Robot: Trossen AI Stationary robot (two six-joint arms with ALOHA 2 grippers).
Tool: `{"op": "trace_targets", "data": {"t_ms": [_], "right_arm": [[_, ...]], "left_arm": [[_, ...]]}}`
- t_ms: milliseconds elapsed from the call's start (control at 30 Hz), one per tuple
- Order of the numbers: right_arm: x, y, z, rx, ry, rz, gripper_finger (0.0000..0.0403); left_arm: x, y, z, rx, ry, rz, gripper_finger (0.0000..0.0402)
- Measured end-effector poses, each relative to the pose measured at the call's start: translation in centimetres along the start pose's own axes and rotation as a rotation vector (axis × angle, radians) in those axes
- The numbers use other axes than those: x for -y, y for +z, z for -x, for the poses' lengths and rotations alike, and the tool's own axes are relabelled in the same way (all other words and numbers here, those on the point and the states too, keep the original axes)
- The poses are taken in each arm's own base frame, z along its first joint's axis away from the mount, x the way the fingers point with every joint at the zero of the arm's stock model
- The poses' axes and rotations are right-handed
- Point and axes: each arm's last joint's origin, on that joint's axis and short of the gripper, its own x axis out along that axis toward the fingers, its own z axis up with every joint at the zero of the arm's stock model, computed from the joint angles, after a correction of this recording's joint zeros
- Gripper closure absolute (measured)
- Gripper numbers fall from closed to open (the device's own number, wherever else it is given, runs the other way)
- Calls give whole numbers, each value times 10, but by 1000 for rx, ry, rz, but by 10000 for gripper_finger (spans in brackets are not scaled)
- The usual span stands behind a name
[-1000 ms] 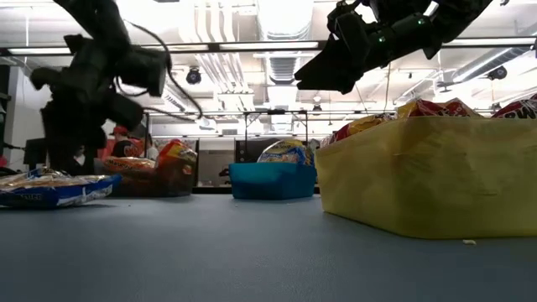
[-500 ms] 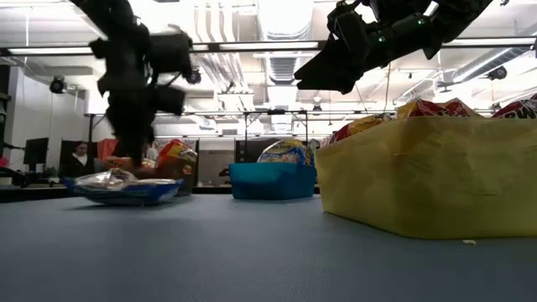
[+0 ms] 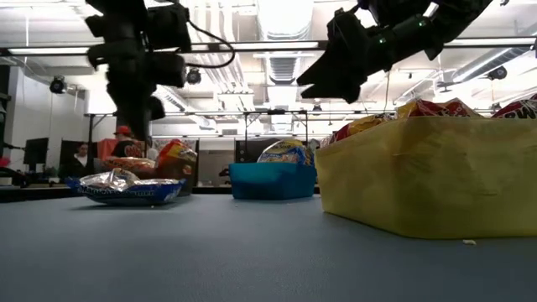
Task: Sort Maruchan noodles
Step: Put the blue noodle pack into the blue bin
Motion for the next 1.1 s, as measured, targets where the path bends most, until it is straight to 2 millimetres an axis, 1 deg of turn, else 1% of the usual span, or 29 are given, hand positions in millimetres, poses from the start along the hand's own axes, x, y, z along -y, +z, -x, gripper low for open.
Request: {"op": "trace_targets", "data": {"t_ms": [133, 300, 433, 500, 633, 867, 1000, 1100], "right_arm": [[0, -4, 0, -41, -6, -120, 168], [0, -2, 0, -26, -3, -241, 168], [-1, 6, 0, -2, 3, -263, 168], [-2, 10, 0, 10, 5, -263, 168], [-4, 16, 0, 28, 15, -254, 168], [-11, 16, 0, 21, 35, -211, 168], [-12, 16, 0, 21, 38, -201, 168], [-12, 16, 0, 20, 39, -222, 168]], "left_arm": [[3, -13, -3, -47, 37, -9, 401], [1, -32, -11, -70, 73, 48, 401], [-2, -48, -22, -96, 77, 128, 401], [-2, -51, -25, -103, 78, 146, 401], [-3, -47, -30, -94, 78, 151, 401], [-7, -41, -48, -104, 77, 157, 401], [-8, -28, -60, -37, 55, 143, 401], [-6, -10, -61, 63, -5, 118, 401]]}}
